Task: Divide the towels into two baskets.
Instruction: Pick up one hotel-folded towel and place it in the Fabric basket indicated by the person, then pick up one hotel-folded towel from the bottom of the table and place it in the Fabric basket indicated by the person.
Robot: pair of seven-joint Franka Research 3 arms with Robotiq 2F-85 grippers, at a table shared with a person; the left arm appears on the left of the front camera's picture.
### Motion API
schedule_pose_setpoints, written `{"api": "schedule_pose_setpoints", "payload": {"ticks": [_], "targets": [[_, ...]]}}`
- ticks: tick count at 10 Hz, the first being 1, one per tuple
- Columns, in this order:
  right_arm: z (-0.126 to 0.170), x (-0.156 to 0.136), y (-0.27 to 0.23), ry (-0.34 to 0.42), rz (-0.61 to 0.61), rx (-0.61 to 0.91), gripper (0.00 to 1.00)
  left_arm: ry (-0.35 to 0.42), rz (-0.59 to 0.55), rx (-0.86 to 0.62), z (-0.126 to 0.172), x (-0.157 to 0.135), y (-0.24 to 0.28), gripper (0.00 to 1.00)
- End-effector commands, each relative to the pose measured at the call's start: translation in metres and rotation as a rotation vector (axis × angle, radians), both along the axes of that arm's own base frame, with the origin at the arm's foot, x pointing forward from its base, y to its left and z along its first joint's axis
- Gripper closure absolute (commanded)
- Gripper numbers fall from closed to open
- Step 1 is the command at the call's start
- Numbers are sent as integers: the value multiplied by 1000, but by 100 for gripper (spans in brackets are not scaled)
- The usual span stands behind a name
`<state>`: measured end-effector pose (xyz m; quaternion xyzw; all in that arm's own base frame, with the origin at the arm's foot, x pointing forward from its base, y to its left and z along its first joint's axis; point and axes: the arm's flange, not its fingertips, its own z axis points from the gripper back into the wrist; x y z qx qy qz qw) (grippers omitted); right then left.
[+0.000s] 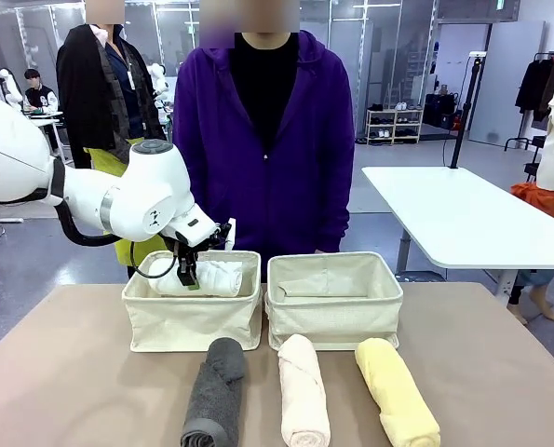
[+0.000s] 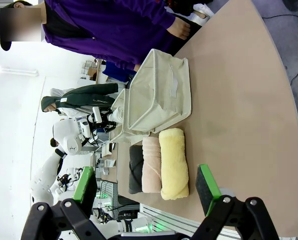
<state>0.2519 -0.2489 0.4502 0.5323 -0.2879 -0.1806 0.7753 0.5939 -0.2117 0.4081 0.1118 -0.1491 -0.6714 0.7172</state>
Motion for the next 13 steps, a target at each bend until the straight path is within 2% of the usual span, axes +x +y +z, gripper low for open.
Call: {"api": "schedule_pose_setpoints", "payload": {"ticks": [1,3,6,7,13], "targets": [[2,-2,0,-22,0,6,0,-24,42,9,3,10,-1,22],[2,-2,0,-22,0,6,0,-19,34,-4,4,9,-1,0],[2,-2,0,-22,0,6,0,5,10,-27,8,-2,0,0],[2,-2,0,-22,0,6,0,-13,27,-12,3,7,-5,0],[2,-2,0,-22,0,6,0,-13,27,-12,3,7,-5,0]]}}
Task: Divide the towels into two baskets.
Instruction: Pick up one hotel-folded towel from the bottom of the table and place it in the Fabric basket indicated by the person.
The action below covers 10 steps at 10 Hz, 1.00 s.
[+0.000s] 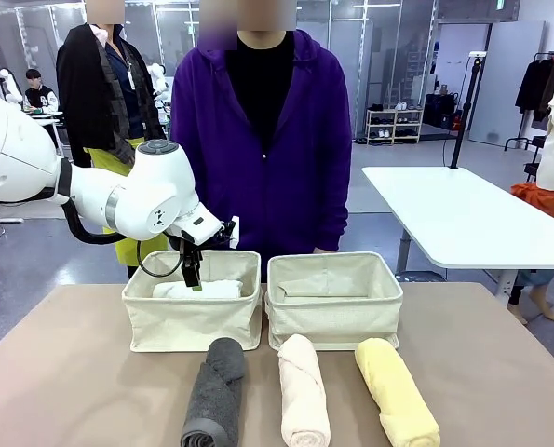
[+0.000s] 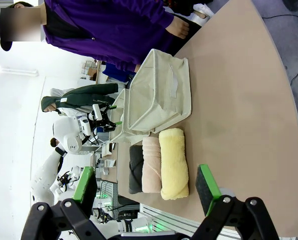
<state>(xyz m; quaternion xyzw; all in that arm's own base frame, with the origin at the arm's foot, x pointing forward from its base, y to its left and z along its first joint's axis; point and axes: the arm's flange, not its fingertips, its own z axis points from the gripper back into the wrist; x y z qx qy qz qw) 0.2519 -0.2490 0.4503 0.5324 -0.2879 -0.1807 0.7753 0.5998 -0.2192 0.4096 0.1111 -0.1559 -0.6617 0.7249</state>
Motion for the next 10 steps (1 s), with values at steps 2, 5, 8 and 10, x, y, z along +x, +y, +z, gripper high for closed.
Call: {"api": "schedule_pose_setpoints", "payload": {"ticks": [2,5,8,10], "targets": [[2,-2,0,-22,0,5,0,-4,4,3,1,1,3,0],[2,-2,0,-22,0,5,0,-4,4,3,1,1,3,0],[2,-2,0,-22,0,5,0,7,76,-58,26,-10,12,0],[2,-2,0,-22,0,5,0,172,185,-256,71,-47,45,0]]}}
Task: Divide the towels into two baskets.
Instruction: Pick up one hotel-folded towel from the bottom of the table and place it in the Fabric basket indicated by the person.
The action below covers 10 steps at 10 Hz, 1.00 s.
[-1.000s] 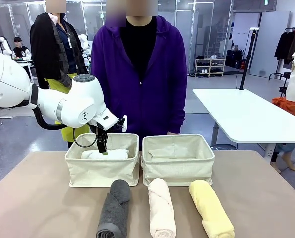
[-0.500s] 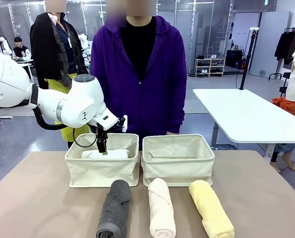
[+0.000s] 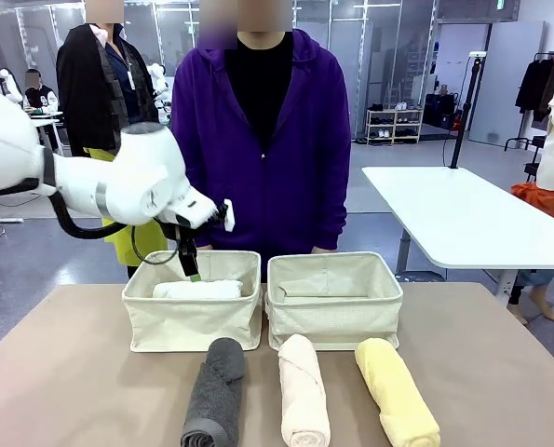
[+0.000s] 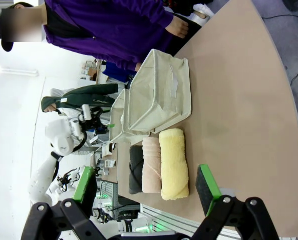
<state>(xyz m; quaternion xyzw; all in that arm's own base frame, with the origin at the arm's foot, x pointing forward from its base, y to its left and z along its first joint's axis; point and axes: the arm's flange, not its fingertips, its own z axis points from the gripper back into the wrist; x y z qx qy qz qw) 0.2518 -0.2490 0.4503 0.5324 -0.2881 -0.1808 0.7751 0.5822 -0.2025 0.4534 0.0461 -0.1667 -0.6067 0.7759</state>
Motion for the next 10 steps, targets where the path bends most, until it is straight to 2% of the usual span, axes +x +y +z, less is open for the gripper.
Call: {"api": "schedule_pose_setpoints", "payload": {"ticks": [1,2,4,5,6,7,8,10], "targets": [[2,-2,1,-22,0,5,0,154,109,-234,41,-49,54,0],[2,-2,1,-22,0,5,0,221,148,-296,52,-68,77,0],[2,-2,1,-22,0,5,0,405,124,-569,74,-110,129,0],[2,-2,1,-22,0,5,0,474,141,-672,78,-127,164,0],[2,-2,1,-22,0,5,0,569,104,-790,79,-149,196,0],[2,-2,1,-22,0,5,0,603,105,-921,75,-174,235,0],[2,-2,1,-22,0,5,0,590,124,-1048,67,-198,269,0],[2,-2,1,-22,0,5,0,560,278,-1197,33,-244,339,0]]}}
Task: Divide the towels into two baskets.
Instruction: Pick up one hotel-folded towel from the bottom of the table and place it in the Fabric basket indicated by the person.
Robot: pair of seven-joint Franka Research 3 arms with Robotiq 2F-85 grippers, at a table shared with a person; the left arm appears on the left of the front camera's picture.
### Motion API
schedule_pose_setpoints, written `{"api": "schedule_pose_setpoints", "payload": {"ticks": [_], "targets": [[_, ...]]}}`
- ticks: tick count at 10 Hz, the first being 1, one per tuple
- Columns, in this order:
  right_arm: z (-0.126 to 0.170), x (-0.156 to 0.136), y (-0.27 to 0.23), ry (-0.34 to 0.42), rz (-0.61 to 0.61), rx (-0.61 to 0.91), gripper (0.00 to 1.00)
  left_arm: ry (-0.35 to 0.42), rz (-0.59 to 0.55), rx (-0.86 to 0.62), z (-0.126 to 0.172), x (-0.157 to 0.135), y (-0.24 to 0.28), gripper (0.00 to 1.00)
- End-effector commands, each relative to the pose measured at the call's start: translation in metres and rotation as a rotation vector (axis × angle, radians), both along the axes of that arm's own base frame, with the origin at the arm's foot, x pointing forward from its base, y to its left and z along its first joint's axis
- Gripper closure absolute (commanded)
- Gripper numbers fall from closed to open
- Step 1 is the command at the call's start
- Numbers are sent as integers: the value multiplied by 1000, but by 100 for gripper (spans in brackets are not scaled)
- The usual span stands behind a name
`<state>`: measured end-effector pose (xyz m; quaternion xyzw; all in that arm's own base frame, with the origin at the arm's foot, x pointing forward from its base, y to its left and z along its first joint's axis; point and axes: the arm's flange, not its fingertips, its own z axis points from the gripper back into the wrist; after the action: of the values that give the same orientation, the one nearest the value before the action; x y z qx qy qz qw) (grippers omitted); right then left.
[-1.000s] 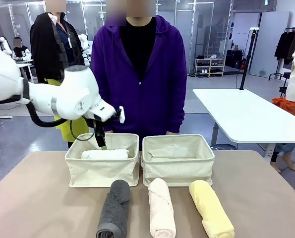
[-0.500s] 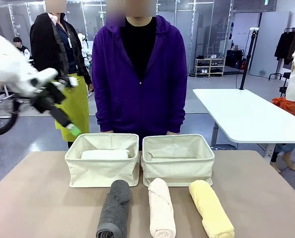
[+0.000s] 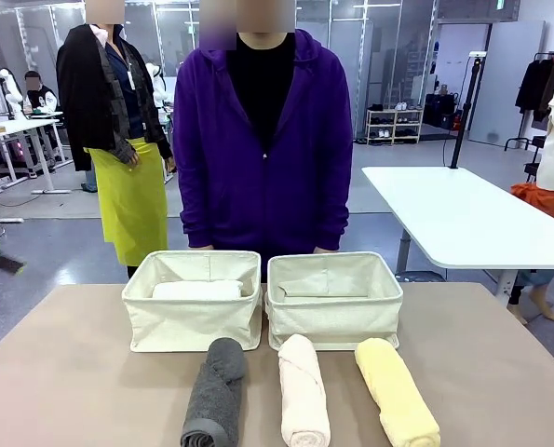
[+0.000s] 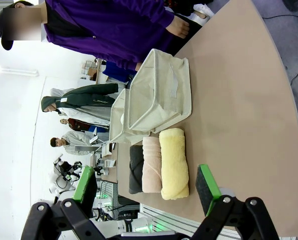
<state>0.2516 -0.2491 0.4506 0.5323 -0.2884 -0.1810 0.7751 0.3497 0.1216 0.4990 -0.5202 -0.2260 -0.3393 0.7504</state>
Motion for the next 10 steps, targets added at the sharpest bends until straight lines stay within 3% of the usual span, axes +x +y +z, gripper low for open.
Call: {"api": "schedule_pose_setpoints", "payload": {"ticks": [1,3,4,7,8,10], "targets": [[2,-2,1,-22,1,5,0,49,209,-102,-32,-31,45,0],[2,-2,1,-22,1,5,0,54,336,-202,-65,-61,89,0],[2,-2,1,-22,1,5,0,23,344,-210,-76,-66,99,0],[2,-2,1,-22,1,5,0,72,433,-152,-86,-54,112,0],[2,-2,1,-22,1,5,0,79,382,-183,-86,-75,111,0],[2,-2,1,-22,1,5,0,79,382,-183,-86,-75,111,0]]}}
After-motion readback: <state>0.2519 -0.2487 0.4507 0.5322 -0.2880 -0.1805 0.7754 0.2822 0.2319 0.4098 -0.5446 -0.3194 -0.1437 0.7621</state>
